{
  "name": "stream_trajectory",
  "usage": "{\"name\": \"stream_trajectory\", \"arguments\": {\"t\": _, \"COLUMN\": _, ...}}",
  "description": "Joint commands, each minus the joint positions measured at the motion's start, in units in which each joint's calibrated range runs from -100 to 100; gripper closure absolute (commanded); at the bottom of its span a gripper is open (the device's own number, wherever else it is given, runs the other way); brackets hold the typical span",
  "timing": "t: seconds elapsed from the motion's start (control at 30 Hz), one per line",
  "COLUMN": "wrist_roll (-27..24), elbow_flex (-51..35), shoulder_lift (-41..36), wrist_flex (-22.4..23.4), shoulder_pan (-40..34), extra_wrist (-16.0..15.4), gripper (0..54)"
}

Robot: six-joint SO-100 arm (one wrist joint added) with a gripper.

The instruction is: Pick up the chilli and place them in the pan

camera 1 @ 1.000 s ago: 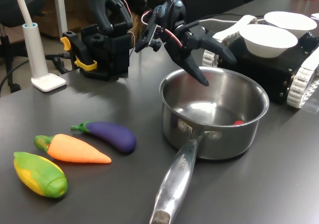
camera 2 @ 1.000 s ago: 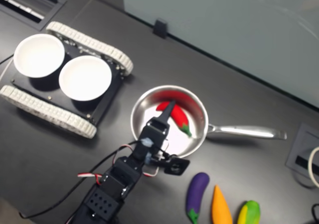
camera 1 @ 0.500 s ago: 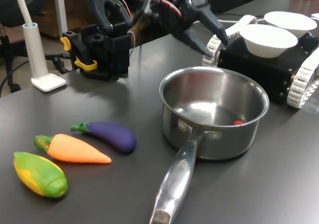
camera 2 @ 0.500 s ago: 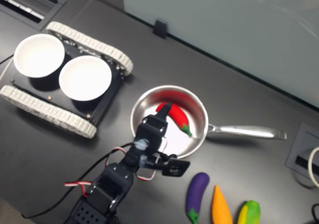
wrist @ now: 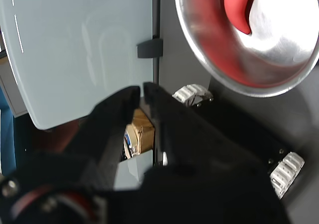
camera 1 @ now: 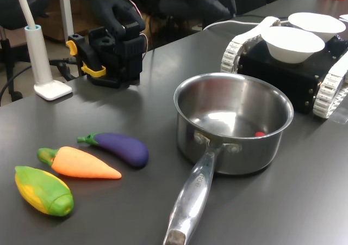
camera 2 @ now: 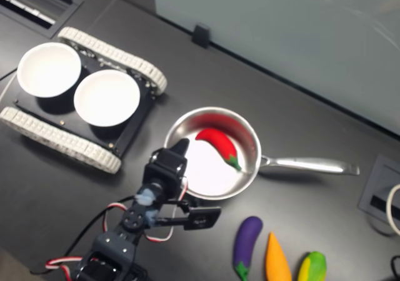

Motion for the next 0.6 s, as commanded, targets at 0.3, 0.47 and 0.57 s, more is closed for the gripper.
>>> {"name": "stream_trajectory", "arguments": {"t": 0.3, "wrist_roll": -0.5, "elbow_flex": -5.3, "shoulder_lift": -11.5, "wrist_flex": 7.5, "shoulder_pan": 1.7, "extra_wrist": -2.9, "gripper": 53.5}}
{"name": "stream_trajectory", "arguments": {"t": 0.47, "wrist_roll": 0.0, "elbow_flex": -2.3, "shoulder_lift": -15.4, "wrist_flex": 9.5, "shoulder_pan": 3.5, "extra_wrist": -4.8, "gripper": 53.5}}
{"name": "stream_trajectory", "arguments": {"t": 0.57, "wrist_roll": -0.2, "elbow_flex": 0.5, "shoulder_lift": -18.4, "wrist_flex": 10.9, "shoulder_pan": 3.8, "extra_wrist": -5.6, "gripper": 53.6}}
